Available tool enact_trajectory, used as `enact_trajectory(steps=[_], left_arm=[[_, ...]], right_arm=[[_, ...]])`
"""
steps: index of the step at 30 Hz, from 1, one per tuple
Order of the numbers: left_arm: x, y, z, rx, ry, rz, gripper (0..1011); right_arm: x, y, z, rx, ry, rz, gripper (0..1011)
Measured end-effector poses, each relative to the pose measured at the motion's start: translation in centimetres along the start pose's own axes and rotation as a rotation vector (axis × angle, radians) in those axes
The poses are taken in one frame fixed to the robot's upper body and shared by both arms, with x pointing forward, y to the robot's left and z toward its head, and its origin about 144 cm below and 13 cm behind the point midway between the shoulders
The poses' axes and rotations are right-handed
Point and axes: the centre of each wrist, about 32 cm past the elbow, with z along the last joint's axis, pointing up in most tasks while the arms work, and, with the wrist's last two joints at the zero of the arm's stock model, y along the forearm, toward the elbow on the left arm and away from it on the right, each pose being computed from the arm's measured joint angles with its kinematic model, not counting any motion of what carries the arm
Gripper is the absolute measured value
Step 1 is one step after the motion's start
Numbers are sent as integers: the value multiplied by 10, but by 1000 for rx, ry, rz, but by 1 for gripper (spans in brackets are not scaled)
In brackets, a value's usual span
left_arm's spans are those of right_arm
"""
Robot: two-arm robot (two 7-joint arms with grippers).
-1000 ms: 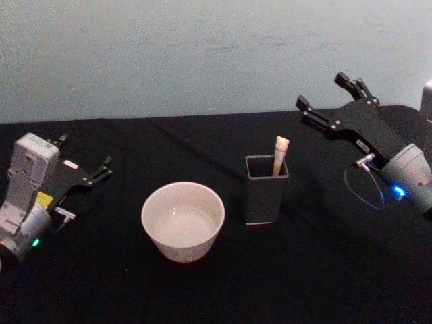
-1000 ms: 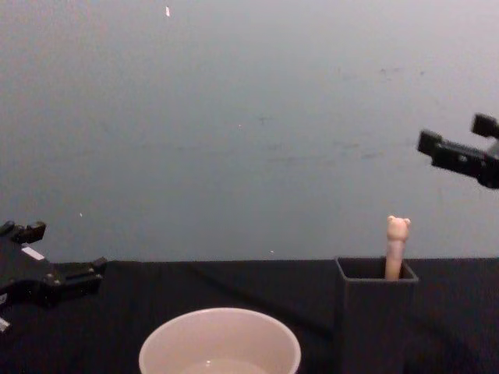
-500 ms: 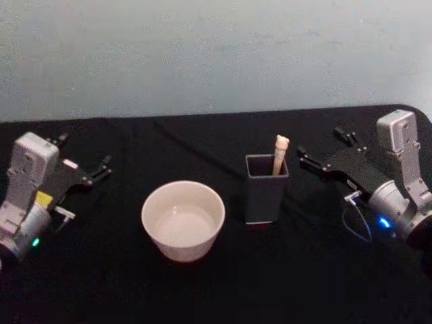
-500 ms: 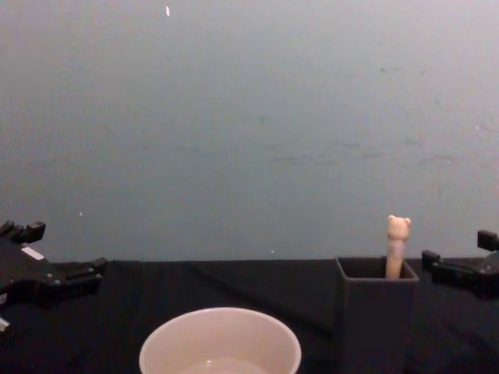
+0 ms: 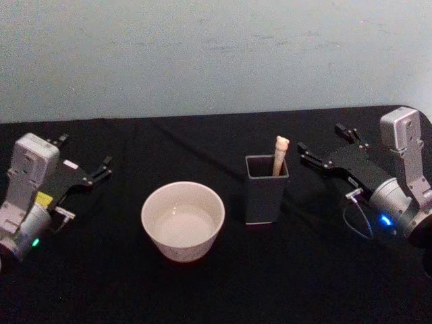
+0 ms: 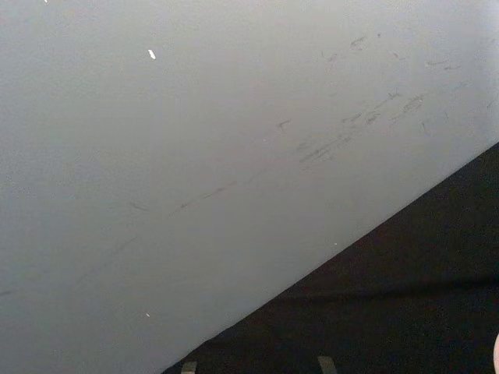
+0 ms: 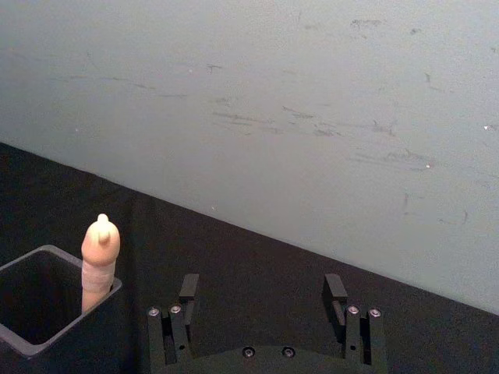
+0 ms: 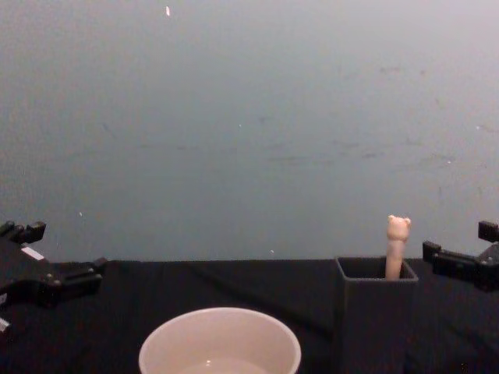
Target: Pick up the stirring spoon with one hand, stir inside the cup, then place it back in its original position.
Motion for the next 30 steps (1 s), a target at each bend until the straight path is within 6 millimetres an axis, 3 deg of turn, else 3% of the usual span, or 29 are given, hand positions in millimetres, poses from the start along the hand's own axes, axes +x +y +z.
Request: enact_trajectory(steps=[30], left_arm=[[0, 0, 0, 0, 0, 0, 1001]], right_arm=[[1, 0, 2, 10, 0, 2, 1002]])
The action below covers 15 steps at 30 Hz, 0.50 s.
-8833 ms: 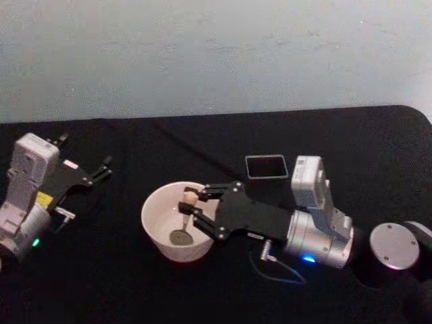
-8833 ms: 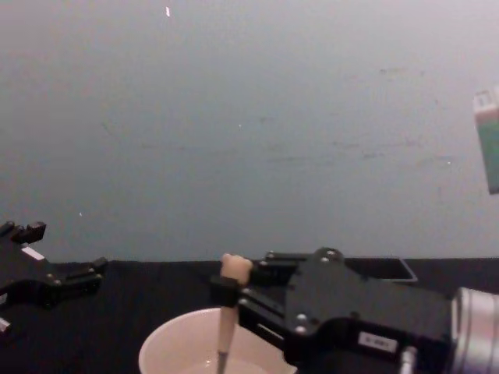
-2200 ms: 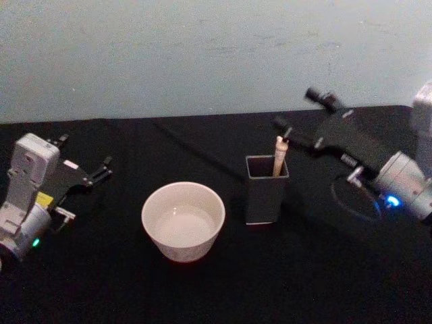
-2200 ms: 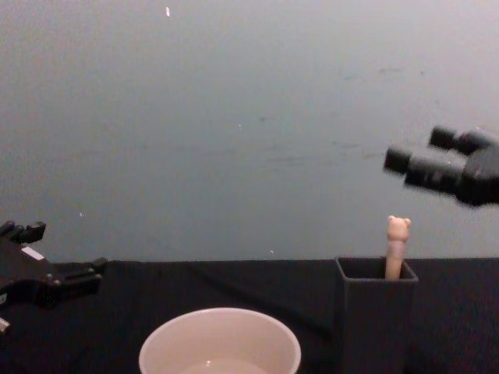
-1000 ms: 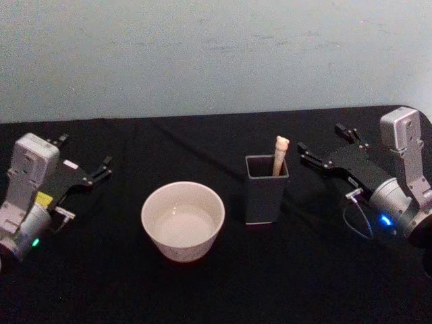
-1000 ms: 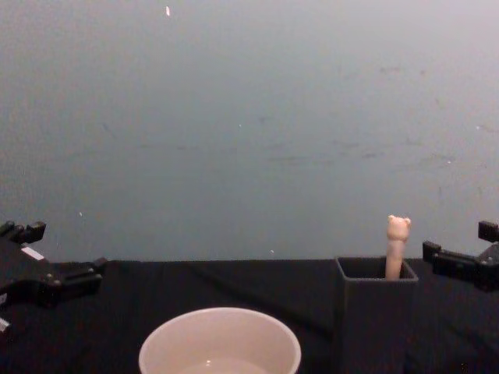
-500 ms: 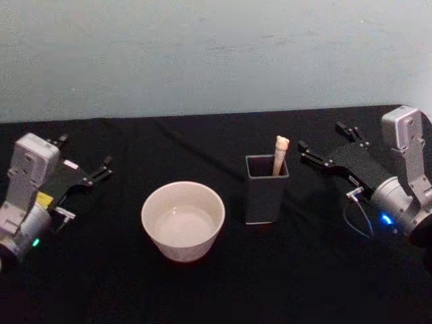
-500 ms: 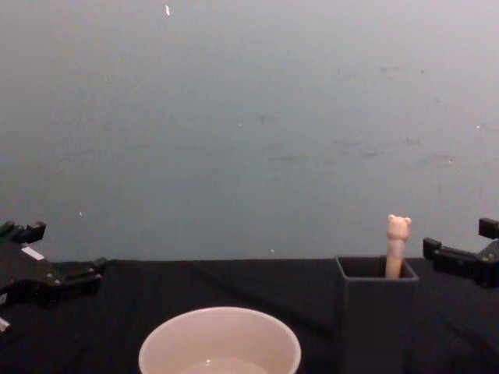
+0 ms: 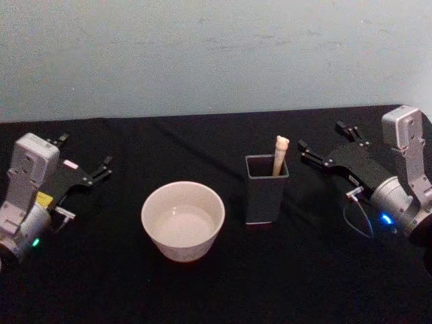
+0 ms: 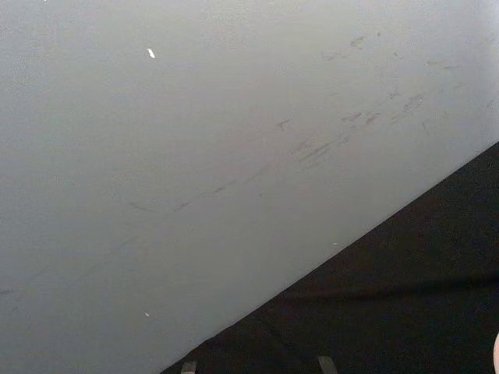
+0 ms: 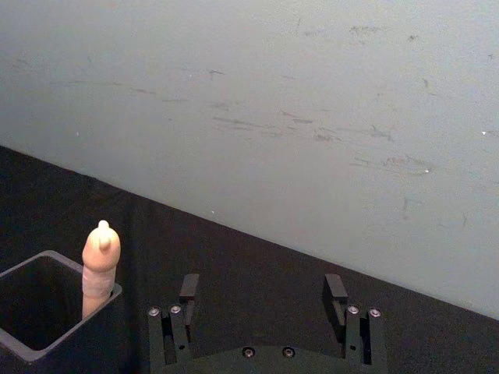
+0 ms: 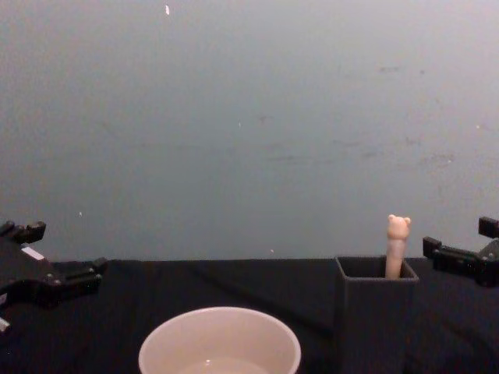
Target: Pick up the stirring spoon with one hand, stir inside the cup, then place it back in its original position.
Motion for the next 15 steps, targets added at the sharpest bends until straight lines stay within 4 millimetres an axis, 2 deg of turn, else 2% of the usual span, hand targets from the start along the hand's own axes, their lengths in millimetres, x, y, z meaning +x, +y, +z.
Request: enact_trajectory(steps=[15], left_arm=[[0, 0, 0, 0, 0, 0, 1001]], right_arm=[[0, 0, 0, 0, 0, 0, 1002]])
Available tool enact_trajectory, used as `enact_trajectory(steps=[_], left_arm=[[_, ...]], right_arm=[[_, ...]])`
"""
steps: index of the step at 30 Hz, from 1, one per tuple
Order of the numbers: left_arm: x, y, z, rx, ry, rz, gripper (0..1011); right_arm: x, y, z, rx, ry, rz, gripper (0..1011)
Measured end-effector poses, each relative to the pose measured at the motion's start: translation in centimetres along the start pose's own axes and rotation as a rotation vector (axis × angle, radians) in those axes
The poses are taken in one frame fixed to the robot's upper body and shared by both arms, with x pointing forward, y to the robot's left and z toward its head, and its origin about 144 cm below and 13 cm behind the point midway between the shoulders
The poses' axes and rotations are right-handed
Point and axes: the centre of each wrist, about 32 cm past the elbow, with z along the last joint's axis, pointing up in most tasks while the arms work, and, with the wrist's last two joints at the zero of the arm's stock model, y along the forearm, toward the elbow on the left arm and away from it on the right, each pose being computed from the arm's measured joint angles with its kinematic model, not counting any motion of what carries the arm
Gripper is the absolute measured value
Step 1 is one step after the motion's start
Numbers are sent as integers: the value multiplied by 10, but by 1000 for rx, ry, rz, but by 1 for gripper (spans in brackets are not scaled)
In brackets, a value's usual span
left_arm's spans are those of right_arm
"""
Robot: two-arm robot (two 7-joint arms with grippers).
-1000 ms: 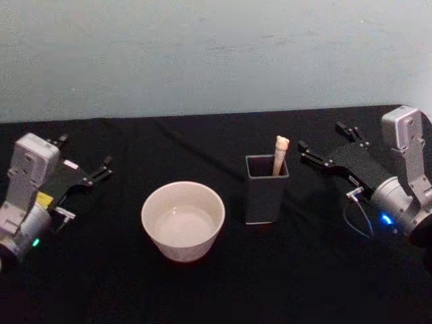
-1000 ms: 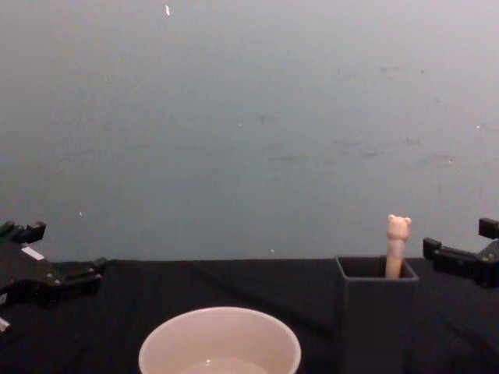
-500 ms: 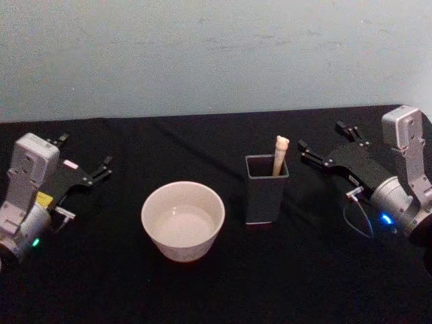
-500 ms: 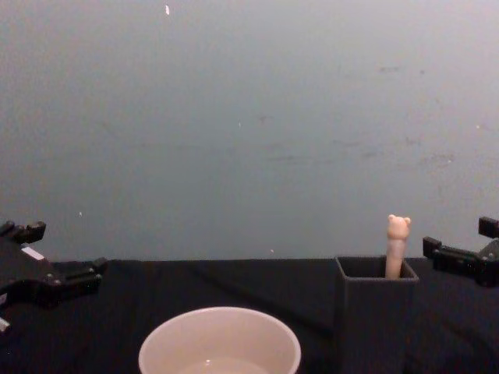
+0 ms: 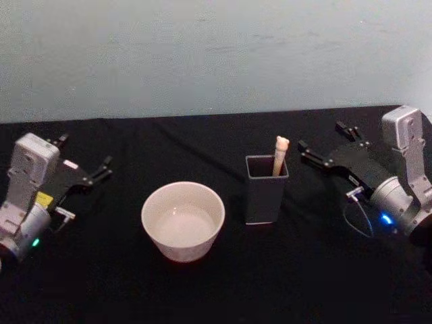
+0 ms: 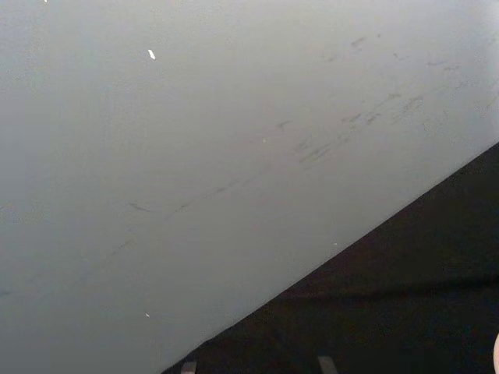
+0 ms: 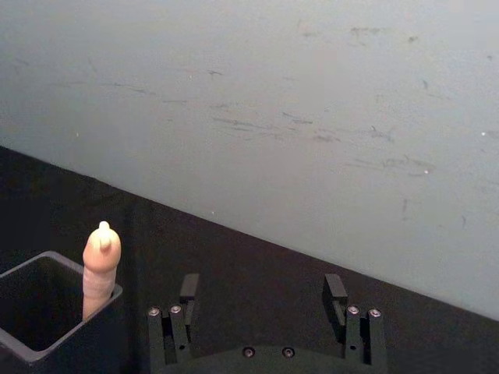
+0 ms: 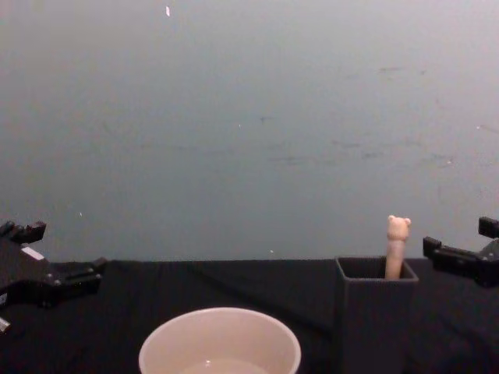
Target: Pick up the stirring spoon with one hand, stir inside the cup, then place it back in its original position.
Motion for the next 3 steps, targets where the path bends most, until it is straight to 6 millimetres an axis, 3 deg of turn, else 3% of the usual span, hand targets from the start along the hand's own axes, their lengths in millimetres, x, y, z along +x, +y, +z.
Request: enact_trajectory(steps=[3], left_arm=[[0, 0, 0, 0, 0, 0, 1001]], right_arm=[[0, 0, 0, 0, 0, 0, 1002]])
